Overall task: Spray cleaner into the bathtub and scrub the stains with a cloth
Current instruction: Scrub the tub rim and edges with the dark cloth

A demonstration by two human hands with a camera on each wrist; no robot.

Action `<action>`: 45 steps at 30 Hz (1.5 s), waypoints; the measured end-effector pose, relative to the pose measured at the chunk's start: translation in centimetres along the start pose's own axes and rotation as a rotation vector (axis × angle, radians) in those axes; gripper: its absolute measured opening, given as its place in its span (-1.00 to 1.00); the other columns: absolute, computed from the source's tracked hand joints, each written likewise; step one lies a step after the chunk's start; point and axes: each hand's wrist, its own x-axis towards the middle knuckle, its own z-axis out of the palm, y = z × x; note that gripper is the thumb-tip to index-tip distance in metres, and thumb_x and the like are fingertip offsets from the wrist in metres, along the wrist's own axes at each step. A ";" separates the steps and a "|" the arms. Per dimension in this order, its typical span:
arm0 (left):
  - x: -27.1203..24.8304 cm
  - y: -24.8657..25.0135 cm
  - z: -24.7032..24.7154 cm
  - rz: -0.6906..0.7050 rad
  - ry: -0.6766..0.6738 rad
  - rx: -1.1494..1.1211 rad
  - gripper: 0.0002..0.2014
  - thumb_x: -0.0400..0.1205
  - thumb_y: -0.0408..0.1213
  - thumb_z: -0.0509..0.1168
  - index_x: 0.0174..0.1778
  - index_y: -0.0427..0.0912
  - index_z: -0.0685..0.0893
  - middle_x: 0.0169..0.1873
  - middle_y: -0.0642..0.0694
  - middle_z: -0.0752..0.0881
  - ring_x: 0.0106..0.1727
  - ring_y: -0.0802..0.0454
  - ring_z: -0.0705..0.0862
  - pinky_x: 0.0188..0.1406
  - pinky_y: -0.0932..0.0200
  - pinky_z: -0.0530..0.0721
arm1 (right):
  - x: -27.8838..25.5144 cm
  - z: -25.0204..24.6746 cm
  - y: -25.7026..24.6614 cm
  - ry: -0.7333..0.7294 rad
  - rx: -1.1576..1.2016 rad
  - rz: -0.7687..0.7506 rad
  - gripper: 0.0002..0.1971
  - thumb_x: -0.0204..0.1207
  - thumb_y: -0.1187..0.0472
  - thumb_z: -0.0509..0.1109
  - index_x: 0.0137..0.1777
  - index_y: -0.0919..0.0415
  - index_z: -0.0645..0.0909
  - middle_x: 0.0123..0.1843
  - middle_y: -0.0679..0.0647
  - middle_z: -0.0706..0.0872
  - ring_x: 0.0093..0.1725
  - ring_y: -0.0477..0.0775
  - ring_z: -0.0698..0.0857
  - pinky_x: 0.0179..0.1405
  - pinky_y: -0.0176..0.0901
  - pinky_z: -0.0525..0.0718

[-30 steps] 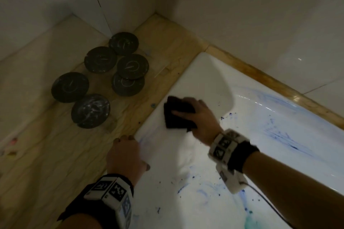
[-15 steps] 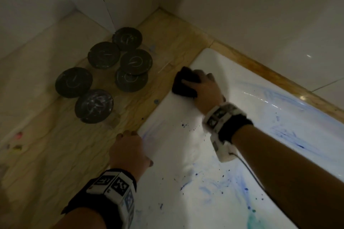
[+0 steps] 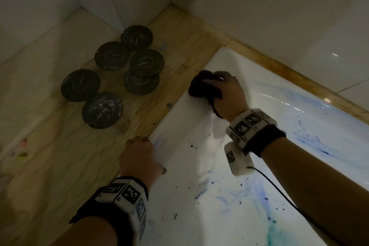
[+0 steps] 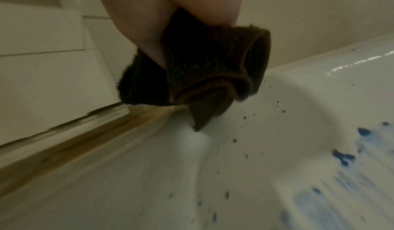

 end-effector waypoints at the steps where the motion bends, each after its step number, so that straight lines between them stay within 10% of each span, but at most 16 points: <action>1: 0.0 0.1 0.0 -0.003 0.001 0.000 -0.25 0.37 0.14 0.47 0.38 -0.18 0.41 0.28 -0.09 0.47 0.32 -0.05 0.45 0.21 0.19 0.46 | 0.6 0.4 0.0 -0.059 -0.062 0.009 -0.63 0.60 0.23 0.26 0.39 -0.02 0.55 0.50 0.15 0.39 0.38 0.25 0.38 0.38 -0.15 0.28; 8: 0.1 0.2 0.1 -0.006 0.006 0.023 -0.24 0.37 0.16 0.46 0.36 -0.20 0.40 0.27 -0.12 0.48 0.32 -0.07 0.46 0.23 0.15 0.46 | -3.7 4.0 -1.4 -0.229 0.003 -0.320 -0.59 0.13 0.46 0.53 -0.04 0.07 0.79 0.20 0.21 0.69 -0.11 0.38 0.62 -0.15 0.02 0.66; 11: 0.1 0.2 0.0 0.002 0.011 0.047 -0.23 0.35 0.18 0.46 0.35 -0.20 0.41 0.27 -0.13 0.49 0.31 -0.06 0.47 0.23 0.17 0.46 | -5.9 3.3 -2.5 -0.352 0.076 -0.447 -0.75 0.20 0.28 0.26 -0.30 0.15 0.79 0.02 0.17 0.77 -0.24 0.33 0.66 -0.26 -0.13 0.60; 16: -0.1 0.2 -0.1 0.013 -0.005 0.051 -0.28 0.38 0.14 0.46 0.33 -0.21 0.43 0.25 -0.15 0.48 0.29 -0.08 0.46 0.16 0.16 0.46 | -1.3 0.4 -2.3 -0.268 0.047 -0.266 -0.67 0.35 0.24 0.23 0.00 0.21 0.78 0.23 0.17 0.70 0.23 0.20 0.62 0.38 -0.05 0.41; 21: 0.3 0.0 0.2 0.014 -0.012 0.027 -0.27 0.38 0.11 0.48 0.35 -0.22 0.43 0.28 -0.17 0.46 0.32 -0.12 0.44 0.22 0.12 0.45 | 0.4 2.9 -2.3 -0.290 -0.195 -0.132 -0.57 0.63 0.01 0.16 0.51 -0.12 0.37 0.56 0.06 0.30 0.40 0.21 0.37 0.31 -0.18 0.32; 27: 0.2 -0.6 0.7 0.053 -0.013 -0.053 -0.23 0.38 0.13 0.48 0.40 -0.21 0.43 0.32 -0.19 0.48 0.35 -0.15 0.47 0.25 0.05 0.51 | -7.7 6.0 -6.4 -0.272 0.005 -0.186 -0.65 0.52 0.24 0.38 0.32 0.15 0.61 0.33 0.20 0.59 0.20 0.24 0.53 0.31 -0.07 0.47; 33: -4.9 -6.2 4.2 0.024 0.025 -0.035 0.18 0.32 0.37 0.37 0.64 -0.17 -0.12 0.58 -0.16 0.19 0.56 -0.13 0.25 0.55 -0.02 0.22 | -9.2 3.8 -7.0 -0.441 -0.111 -0.164 -0.66 0.53 0.28 0.33 0.30 0.25 0.61 0.37 0.16 0.58 0.35 0.19 0.53 0.43 -0.09 0.40; 37: -8.8 -9.4 6.2 -0.054 0.030 -0.047 -0.05 0.37 0.30 0.37 0.56 -0.11 0.19 0.41 -0.07 0.42 0.39 -0.05 0.46 0.35 0.07 0.45 | -8.1 1.3 -9.0 -0.246 0.006 -0.048 -0.81 0.27 0.03 0.61 -0.20 0.07 0.71 -0.14 0.12 0.73 -0.23 0.14 0.71 -0.30 -0.10 0.73; 40: -9.2 -9.9 6.7 -0.059 0.041 -0.073 -0.26 0.40 0.22 0.40 0.41 -0.10 0.40 0.27 -0.06 0.52 0.26 -0.04 0.54 0.16 0.13 0.53 | -8.4 3.4 -10.5 -0.272 0.134 0.027 -0.76 0.35 -0.06 0.53 0.02 -0.17 0.68 0.15 0.16 0.66 0.10 0.21 0.66 0.05 0.02 0.69; 45: -9.3 -9.4 6.7 -0.087 0.044 -0.106 -0.27 0.46 0.10 0.42 0.44 -0.20 0.34 0.31 -0.13 0.45 0.34 -0.12 0.45 0.21 0.07 0.54 | -12.2 6.7 -11.1 -0.411 0.073 -0.043 -0.54 0.56 0.15 0.34 0.47 -0.01 0.43 0.34 0.20 0.44 0.30 0.24 0.44 0.34 -0.06 0.41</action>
